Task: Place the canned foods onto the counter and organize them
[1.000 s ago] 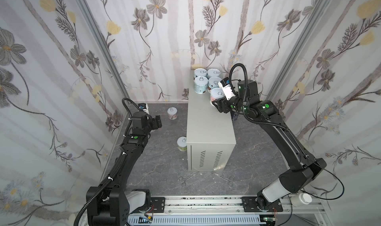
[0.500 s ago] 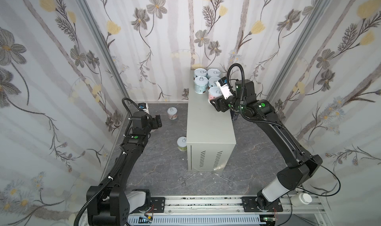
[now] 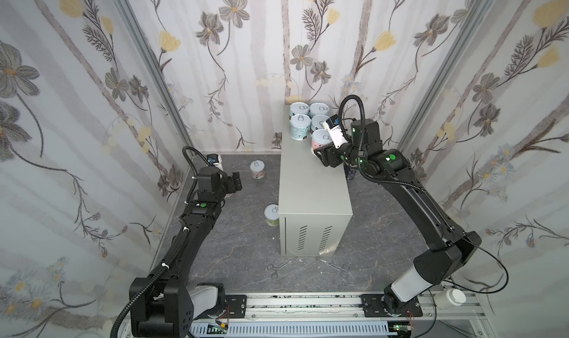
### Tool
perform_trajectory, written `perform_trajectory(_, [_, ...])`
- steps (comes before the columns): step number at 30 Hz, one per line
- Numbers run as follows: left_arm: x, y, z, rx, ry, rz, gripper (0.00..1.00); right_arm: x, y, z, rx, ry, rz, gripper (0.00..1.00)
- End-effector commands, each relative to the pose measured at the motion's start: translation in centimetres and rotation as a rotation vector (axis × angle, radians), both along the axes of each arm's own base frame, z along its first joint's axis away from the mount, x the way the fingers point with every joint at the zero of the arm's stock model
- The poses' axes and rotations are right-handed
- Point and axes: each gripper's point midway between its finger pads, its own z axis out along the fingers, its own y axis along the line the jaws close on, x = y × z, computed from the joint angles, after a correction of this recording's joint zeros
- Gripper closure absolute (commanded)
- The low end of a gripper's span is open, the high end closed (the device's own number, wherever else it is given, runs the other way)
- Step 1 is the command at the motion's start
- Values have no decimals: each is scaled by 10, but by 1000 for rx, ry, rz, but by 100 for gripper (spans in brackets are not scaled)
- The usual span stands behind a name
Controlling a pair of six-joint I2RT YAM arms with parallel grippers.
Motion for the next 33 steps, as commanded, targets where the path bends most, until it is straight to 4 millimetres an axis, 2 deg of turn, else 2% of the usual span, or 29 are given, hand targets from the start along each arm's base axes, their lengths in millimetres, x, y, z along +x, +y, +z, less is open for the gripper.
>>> perform_trajectory(1, [3,1,7,9,-32,3,10,-2,-5,-3,-23,4,-18,20])
perform_trajectory(10, [3,1,10,8,-39,1,10,0,-4,-7,-10,3,-19,14])
perform_trajectory(11, [3,1,11,9,-41,1,10,-7,-8,6,3,-23,-21,14])
perform_trajectory(13, [3,0,11,8,-40,-2,10,-9,-9,8,9,-26,-23,13])
perform_trajectory(22, [5,-4,15,15,-59,-34,10,-25,-21,-4,33,-15,-53,4])
perform_trajectory(25, [6,-8,22,23,-73,-58,9,-30,-23,-2,99,-49,-64,0])
perform_trajectory(33, [6,-6,43,75,-124,-69,7,-52,-24,5,379,-165,-53,2])
